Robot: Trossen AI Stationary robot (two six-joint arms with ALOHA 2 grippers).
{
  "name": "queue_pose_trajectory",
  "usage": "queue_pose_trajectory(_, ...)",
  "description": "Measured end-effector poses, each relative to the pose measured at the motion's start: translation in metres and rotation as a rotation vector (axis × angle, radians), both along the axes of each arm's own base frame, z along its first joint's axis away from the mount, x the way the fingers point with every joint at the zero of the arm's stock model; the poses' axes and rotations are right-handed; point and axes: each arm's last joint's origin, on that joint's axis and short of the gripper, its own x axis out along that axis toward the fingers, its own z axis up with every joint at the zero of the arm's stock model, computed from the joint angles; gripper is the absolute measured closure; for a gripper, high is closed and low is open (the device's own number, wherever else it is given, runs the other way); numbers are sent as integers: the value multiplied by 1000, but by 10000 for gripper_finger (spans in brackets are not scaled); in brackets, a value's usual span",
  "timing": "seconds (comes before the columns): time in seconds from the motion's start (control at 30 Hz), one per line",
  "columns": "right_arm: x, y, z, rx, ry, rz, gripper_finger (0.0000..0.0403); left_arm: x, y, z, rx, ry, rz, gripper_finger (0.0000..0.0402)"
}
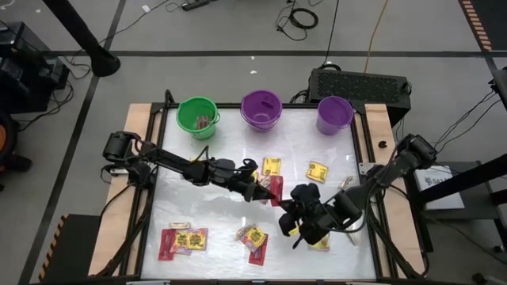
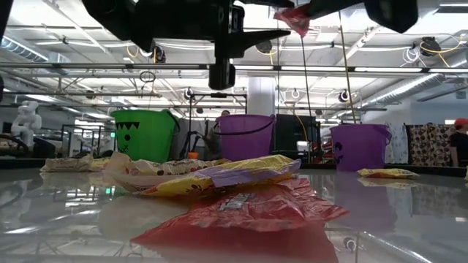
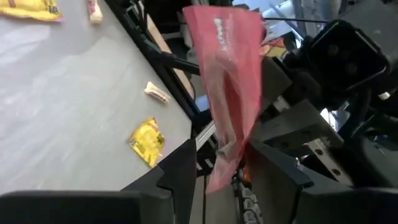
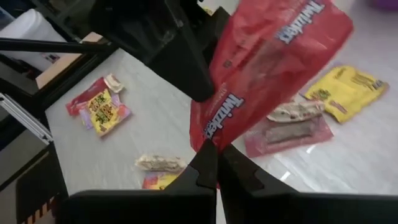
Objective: Sort candy by brand, put in halloween buckets
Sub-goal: Put the red candy pack in the green bucket
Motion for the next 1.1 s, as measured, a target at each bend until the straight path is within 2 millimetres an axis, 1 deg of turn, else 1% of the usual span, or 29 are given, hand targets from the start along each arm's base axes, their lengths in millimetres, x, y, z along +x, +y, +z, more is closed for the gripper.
queue_pose_trajectory(0.23, 5, -4, 1, 5, 12, 30, 402, 0, 2, 0, 34, -12, 2, 260)
queue_pose_trajectory(0.3, 6, -5, 1, 9, 15, 36, 402, 0, 2, 0, 56, -19, -2, 267)
queue_pose_trajectory(0.4, 6, -5, 1, 10, 17, 38, 402, 0, 2, 0, 88, -31, -7, 302)
queue_pose_trajectory(0.53, 6, -5, 1, -5, 24, 50, 402, 0, 2, 0, 123, -43, -4, 381)
queue_pose_trajectory(0.57, 6, -5, 1, -5, 25, 50, 402, 0, 2, 0, 126, -43, 2, 390)
queue_pose_trajectory(0.7, 5, -6, 0, -13, 33, 49, 400, 1, 3, 0, 127, -42, 14, 397)
queue_pose_trajectory(0.83, 4, -9, -1, -39, 64, 52, 377, 1, 4, -1, 131, -35, 23, 398)
queue_pose_trajectory(0.93, 4, -11, -2, -43, 78, 42, 351, 0, 9, 0, 145, -25, 27, 399)
queue_pose_trajectory(1.1, 3, -12, -3, -63, 96, 61, 300, -9, 26, 15, 191, -1, 35, 400)
